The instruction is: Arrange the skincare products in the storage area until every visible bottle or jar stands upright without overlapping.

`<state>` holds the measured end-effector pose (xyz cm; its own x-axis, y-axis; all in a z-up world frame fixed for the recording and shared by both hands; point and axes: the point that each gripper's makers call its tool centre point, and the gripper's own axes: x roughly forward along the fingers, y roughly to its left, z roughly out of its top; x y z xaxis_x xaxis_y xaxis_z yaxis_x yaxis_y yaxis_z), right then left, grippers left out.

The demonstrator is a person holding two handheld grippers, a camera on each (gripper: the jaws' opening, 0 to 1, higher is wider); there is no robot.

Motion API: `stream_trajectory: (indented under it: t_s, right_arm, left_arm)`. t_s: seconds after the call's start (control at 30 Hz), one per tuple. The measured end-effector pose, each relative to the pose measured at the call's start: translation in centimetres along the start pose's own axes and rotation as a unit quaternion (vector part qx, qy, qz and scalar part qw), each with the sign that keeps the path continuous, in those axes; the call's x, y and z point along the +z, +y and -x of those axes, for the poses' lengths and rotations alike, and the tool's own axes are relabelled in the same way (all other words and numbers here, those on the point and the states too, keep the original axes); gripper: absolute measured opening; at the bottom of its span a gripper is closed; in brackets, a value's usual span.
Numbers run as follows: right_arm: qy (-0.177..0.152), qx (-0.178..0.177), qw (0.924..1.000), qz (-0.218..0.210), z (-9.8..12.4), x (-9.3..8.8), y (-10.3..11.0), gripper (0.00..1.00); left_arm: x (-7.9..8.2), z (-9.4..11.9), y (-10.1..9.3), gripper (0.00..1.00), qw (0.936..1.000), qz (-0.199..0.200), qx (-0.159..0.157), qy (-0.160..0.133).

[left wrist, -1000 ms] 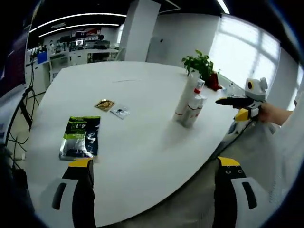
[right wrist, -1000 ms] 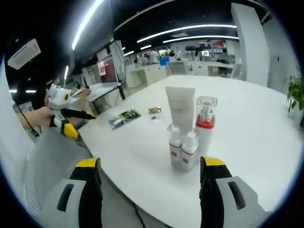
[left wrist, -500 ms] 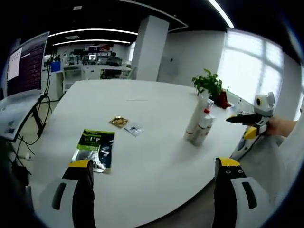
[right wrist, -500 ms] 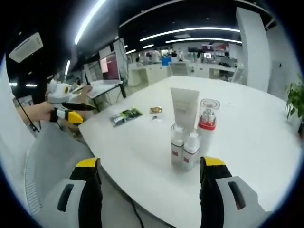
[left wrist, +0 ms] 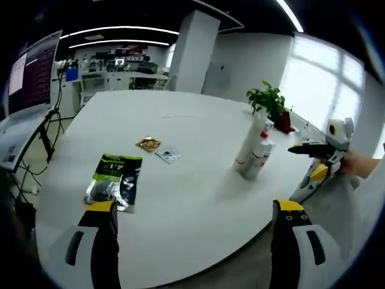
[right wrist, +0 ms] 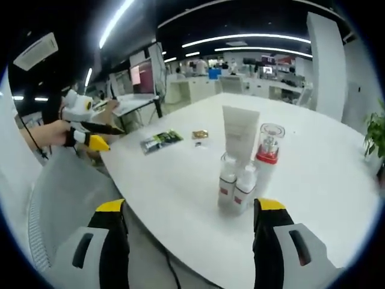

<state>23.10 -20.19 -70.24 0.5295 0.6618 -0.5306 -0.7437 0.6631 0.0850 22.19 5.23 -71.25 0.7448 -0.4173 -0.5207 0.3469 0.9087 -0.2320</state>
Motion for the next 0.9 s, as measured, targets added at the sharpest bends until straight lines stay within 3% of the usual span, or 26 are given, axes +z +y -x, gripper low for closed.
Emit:
stream_trajectory:
  t_s: [0.2,0.9]
  right_arm:
    - [0.002,-0.004,1.0,-0.003,0.1,-0.4,-0.4,0.85]
    - [0.008,-0.013,0.9999,-0.008,0.1,-0.8,-0.8,0.84]
  left_arm:
    - [0.6,0.1,0.1,0.99,0.9998,-0.014,0.007,-0.016]
    - [-0.4,-1.2,2.0,0.99,0.9996,0.0,0.012,0.024]
